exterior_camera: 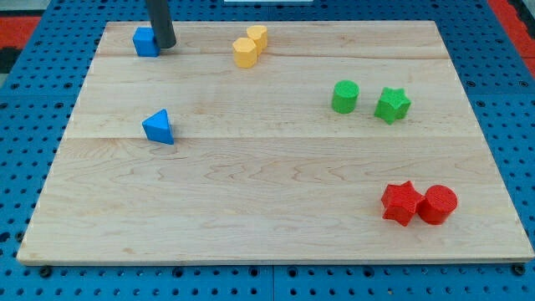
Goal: Move the yellow heart slightly to the right
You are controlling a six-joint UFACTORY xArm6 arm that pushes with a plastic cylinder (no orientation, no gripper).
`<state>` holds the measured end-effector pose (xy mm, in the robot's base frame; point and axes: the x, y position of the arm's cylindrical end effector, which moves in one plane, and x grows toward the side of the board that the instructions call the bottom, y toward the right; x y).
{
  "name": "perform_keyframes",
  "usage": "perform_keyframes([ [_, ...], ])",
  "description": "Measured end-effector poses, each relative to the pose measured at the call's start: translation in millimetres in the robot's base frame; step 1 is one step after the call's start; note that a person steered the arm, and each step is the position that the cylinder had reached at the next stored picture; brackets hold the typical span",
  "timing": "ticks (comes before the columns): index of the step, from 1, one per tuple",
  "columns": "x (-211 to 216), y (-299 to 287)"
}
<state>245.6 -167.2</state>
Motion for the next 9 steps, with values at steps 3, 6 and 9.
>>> perform_keyframes([
  [3, 0.0, 35.3],
  [6, -5.3, 69.8],
  [9, -21.1, 202.5],
])
